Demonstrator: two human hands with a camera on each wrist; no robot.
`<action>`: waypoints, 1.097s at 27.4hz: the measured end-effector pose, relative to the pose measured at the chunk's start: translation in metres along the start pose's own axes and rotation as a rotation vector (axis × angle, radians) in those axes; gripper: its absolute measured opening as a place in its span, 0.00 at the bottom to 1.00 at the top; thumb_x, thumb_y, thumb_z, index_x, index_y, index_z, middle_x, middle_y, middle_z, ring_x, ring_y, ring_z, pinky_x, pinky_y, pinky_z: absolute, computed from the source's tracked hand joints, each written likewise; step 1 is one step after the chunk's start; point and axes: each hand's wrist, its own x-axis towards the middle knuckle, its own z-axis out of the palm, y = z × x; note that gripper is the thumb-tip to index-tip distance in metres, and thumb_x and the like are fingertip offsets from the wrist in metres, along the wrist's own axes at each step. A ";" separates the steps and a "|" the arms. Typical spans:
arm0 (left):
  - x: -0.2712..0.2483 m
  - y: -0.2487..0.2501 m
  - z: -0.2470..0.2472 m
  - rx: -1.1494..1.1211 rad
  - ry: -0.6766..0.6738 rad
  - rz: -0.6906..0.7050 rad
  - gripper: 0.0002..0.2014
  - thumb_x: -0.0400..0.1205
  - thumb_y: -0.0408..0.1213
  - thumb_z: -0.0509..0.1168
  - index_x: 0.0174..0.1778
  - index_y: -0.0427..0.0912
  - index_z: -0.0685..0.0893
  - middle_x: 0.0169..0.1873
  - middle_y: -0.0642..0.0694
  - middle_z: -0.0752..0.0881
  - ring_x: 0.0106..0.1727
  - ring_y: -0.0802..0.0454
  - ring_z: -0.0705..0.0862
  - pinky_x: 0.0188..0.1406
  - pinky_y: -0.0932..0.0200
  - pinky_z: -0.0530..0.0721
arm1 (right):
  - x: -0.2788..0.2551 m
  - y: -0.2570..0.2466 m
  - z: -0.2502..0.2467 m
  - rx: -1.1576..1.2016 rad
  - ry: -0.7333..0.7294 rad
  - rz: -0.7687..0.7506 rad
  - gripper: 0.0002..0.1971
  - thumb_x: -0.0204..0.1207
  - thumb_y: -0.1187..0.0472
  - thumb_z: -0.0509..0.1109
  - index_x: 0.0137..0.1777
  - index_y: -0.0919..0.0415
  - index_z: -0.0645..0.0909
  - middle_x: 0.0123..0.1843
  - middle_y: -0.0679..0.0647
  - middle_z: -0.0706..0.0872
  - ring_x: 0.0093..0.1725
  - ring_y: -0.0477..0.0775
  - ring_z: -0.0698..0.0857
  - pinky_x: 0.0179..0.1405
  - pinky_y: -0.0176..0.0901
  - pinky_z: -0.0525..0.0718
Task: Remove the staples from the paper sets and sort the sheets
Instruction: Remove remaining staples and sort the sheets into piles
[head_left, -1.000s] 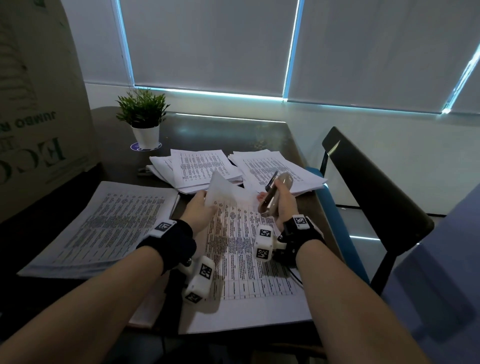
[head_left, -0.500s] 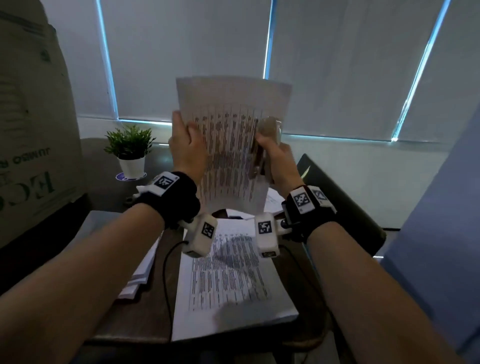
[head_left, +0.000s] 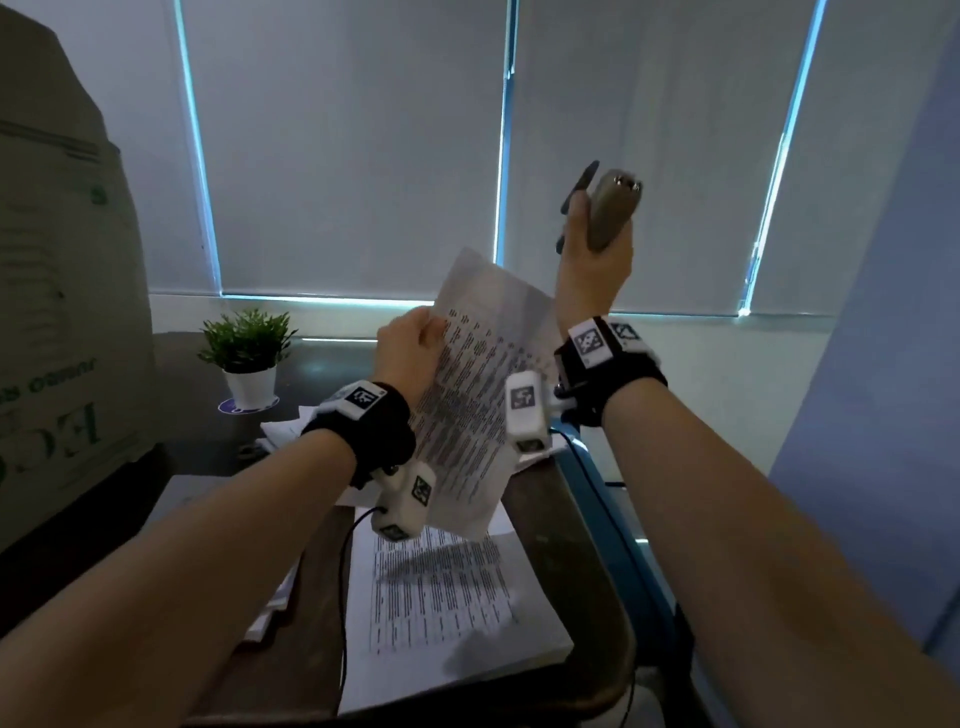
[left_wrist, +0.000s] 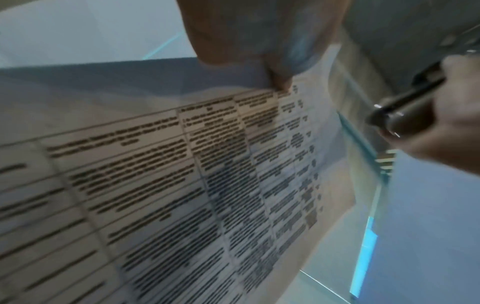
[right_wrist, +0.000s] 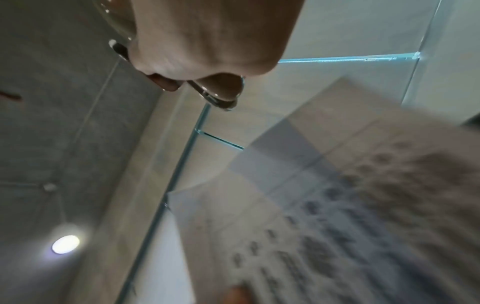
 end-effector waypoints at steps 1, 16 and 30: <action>0.001 0.010 0.000 0.009 -0.024 0.036 0.13 0.86 0.35 0.59 0.41 0.31 0.82 0.39 0.34 0.86 0.39 0.42 0.78 0.37 0.57 0.63 | 0.014 -0.007 0.009 0.051 -0.007 0.020 0.25 0.72 0.43 0.74 0.56 0.65 0.84 0.43 0.60 0.89 0.38 0.59 0.87 0.35 0.50 0.86; 0.020 0.049 0.017 -0.079 -0.217 0.126 0.17 0.84 0.32 0.60 0.27 0.42 0.70 0.26 0.48 0.75 0.28 0.53 0.71 0.29 0.59 0.64 | 0.035 -0.001 0.031 -0.118 -0.235 0.176 0.21 0.78 0.45 0.73 0.33 0.62 0.81 0.23 0.57 0.83 0.21 0.54 0.81 0.30 0.48 0.86; 0.007 -0.093 0.070 -0.342 -0.523 -0.522 0.09 0.82 0.28 0.62 0.55 0.29 0.81 0.46 0.31 0.85 0.42 0.39 0.85 0.51 0.46 0.86 | 0.052 0.114 0.017 -0.130 0.140 0.193 0.22 0.77 0.42 0.72 0.50 0.65 0.86 0.40 0.59 0.91 0.38 0.54 0.89 0.39 0.41 0.86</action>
